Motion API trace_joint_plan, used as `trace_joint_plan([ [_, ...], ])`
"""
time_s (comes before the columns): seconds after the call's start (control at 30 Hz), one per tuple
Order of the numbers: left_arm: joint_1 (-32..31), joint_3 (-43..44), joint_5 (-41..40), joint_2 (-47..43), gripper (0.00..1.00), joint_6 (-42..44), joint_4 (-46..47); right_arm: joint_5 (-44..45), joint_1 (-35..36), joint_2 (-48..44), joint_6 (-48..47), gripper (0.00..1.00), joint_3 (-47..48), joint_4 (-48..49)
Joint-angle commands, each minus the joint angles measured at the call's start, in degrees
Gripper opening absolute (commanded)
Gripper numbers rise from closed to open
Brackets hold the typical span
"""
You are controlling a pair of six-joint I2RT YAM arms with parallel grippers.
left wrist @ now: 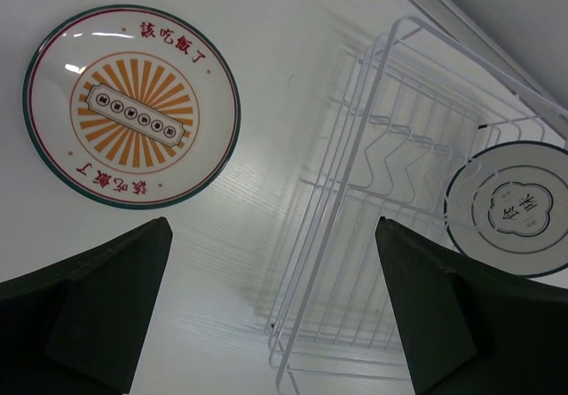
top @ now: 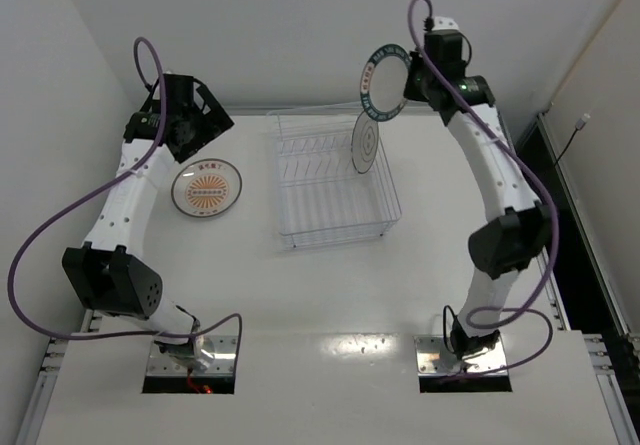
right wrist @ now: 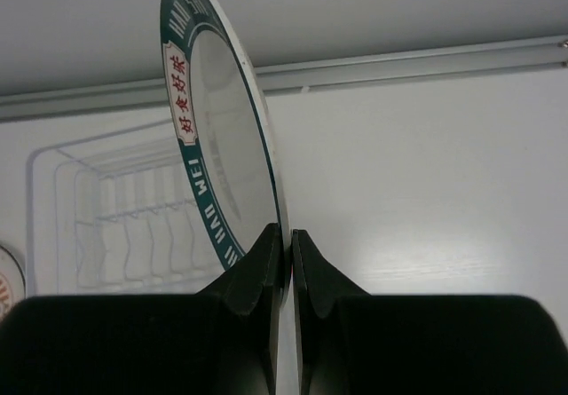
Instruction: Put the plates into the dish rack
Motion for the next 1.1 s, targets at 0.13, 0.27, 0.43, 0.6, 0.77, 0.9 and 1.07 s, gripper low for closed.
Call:
trace_joint_plan([
  [0.13,1.43,1.24,0.16,2.23,1.0,-0.57,0.39,8.94,5.21,7.75,-1.91,0.0,6.59,2.53],
  [0.27,1.43,0.1,0.16,1.18,1.0,-0.57,0.39,12.18,8.11,10.64,-3.32,0.0,5.44,3.68],
  [0.43,1.43,-0.52,-0.37,0.56,1.0,-0.57,0.39,24.75,13.82,13.99,-5.6,0.0,6.93,1.92],
  [0.6,1.43,-3.41,2.0,-1.45,1.0,-1.19,1.53,27.5,16.12,17.94,-5.6,0.0,7.45,1.39],
  [0.77,1.43,-7.02,2.18,-4.09,1.0,-1.8,1.54,33.62,20.59,22.16,-5.6,0.0,7.46,-1.5],
  [0.9,1.43,-7.02,0.25,-4.62,1.0,-1.8,1.01,35.5,21.65,23.22,-5.08,0.0,7.46,-1.51],
  [1.07,1.43,-7.81,1.29,-5.15,1.0,-2.33,1.54,32.34,21.65,21.64,-5.08,0.02,5.44,-1.51],
])
